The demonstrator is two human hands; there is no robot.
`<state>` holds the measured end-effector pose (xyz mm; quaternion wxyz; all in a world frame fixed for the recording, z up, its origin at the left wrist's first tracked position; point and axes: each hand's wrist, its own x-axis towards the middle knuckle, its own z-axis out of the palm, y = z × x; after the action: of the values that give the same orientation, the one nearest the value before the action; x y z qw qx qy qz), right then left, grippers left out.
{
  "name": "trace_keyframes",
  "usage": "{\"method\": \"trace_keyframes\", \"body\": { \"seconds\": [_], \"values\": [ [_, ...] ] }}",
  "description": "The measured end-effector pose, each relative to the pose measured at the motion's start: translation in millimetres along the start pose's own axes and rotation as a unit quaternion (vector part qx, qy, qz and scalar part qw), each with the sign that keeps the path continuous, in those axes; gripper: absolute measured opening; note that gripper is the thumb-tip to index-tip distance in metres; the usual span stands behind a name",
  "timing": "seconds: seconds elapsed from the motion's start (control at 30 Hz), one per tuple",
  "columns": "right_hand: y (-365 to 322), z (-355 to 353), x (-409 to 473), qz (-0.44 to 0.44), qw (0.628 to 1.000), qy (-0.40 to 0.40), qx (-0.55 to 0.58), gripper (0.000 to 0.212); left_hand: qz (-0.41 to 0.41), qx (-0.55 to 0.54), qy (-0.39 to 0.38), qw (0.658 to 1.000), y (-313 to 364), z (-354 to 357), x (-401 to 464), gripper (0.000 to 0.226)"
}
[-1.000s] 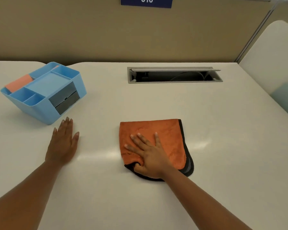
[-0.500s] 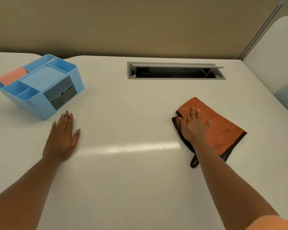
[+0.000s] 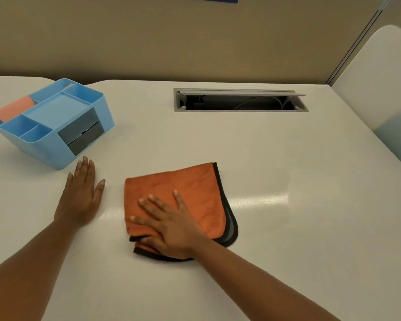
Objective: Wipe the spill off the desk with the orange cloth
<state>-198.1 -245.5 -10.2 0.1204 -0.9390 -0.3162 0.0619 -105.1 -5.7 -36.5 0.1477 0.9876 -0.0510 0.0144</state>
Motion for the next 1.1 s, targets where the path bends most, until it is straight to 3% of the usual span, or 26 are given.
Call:
{"method": "trace_keyframes", "body": {
  "seconds": [0.23,0.43,0.57,0.7,0.8,0.9,1.1],
  "values": [
    [36,-5,-48,0.015,1.0,0.015,0.011,0.05,0.001,0.007,-0.013,1.0,-1,0,0,0.069],
    [108,-24,-67,0.206,0.976,0.07,0.004,0.066,-0.006,0.016,-0.018,1.0,1,1,0,0.069],
    [145,-35,-58,0.293,0.953,0.076,-0.017,0.09,-0.002,0.011,-0.016,1.0,1,2,0,0.071],
    [158,-52,-40,0.335,0.937,0.08,0.056,0.081,-0.005,0.006,-0.009,1.0,1,2,0,0.071],
    [155,-59,-35,0.453,0.872,0.148,0.109,0.095,-0.004,0.008,-0.002,1.0,1,2,0,0.077],
    [144,-49,-31,0.558,0.821,0.112,0.056,0.115,-0.006,0.01,0.001,1.0,2,3,-2,0.084],
    [158,-45,-5,0.579,0.809,0.103,0.026,0.083,-0.01,0.0,0.01,1.0,2,3,-1,0.081]
  ]
}}
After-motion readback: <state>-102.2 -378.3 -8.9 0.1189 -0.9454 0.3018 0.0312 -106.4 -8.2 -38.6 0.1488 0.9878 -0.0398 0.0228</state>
